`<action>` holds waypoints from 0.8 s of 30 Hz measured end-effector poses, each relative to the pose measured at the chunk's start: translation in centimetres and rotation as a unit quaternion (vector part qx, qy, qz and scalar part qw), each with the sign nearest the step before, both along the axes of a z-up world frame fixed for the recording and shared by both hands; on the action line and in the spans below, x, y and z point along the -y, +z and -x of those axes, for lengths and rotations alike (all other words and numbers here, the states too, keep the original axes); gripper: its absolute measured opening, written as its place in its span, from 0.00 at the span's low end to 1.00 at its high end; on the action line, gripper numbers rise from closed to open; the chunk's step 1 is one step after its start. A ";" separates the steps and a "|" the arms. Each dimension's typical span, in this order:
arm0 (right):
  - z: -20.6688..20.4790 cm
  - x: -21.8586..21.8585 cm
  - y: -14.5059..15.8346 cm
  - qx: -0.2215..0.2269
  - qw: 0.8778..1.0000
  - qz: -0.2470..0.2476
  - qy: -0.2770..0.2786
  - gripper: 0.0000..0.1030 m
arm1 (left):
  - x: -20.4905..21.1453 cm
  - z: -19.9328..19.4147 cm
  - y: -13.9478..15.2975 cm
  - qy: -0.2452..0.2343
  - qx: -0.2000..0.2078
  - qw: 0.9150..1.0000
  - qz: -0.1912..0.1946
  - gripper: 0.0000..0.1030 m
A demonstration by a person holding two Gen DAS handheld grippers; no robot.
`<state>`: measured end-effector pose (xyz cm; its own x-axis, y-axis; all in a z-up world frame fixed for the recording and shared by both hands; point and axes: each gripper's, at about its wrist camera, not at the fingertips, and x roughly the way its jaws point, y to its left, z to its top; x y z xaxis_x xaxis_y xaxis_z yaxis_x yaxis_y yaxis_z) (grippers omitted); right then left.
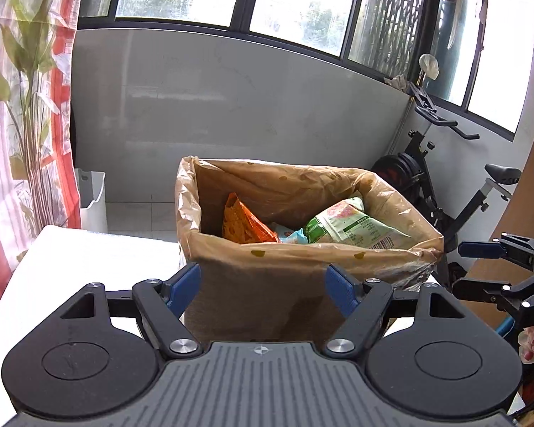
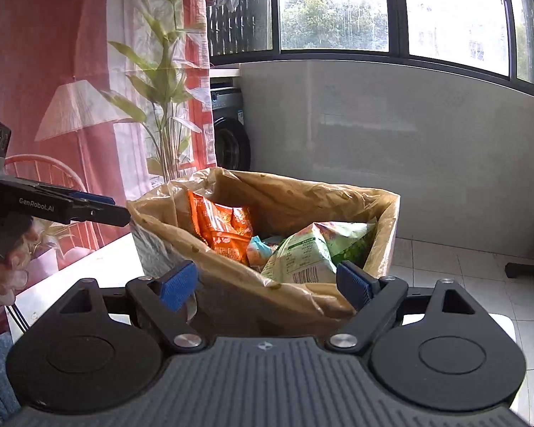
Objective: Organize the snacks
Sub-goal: 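Open both tools to drop the bread packet and green bag into the box, then grasp the blue-white packet with the left tool while the right tool grasps the orange bar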
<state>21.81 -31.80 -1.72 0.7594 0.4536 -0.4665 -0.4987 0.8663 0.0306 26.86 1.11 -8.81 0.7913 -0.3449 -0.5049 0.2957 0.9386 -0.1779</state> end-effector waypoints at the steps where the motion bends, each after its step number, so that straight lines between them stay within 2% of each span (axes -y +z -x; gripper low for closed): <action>1: 0.8 0.1 -0.8 -0.003 1.000 0.004 0.007 0.85 | 0.0 0.4 -0.7 0.004 -0.008 1.000 0.006 0.77; 4: 2.5 0.2 -4.3 -0.041 0.999 0.012 0.016 0.84 | 0.2 1.5 -3.2 0.015 -0.031 0.999 0.024 0.77; 6: 3.3 0.3 -7.5 -0.088 0.996 0.016 0.017 0.83 | 0.7 2.0 -4.8 0.021 -0.046 0.998 0.023 0.76; 11: 5.8 -0.4 -13.4 -0.147 0.986 0.065 0.047 0.76 | 1.7 2.9 -8.0 0.018 -0.084 0.996 0.013 0.76; 17: 7.8 -0.8 -16.5 -0.157 0.978 0.111 0.083 0.75 | 1.9 3.4 -10.3 0.014 -0.111 0.994 0.003 0.75; 20: 7.6 -0.8 -17.6 -0.151 0.978 0.119 0.077 0.64 | 1.9 3.4 -11.0 0.013 -0.120 0.993 0.002 0.73; 22: 7.3 -0.8 -18.1 -0.157 0.979 0.100 0.079 0.55 | 2.1 3.6 -11.3 0.012 -0.124 0.992 0.002 0.68; 24: 7.1 -0.7 -18.4 -0.158 0.982 0.074 0.071 0.44 | 2.1 3.7 -11.7 0.010 -0.128 0.992 0.004 0.67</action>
<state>14.71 -31.14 -20.17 0.4994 0.4541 -0.7378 -0.6007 0.7952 0.0829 23.19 -1.03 -20.47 0.6443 -0.3354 -0.6873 0.2210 0.9420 -0.2525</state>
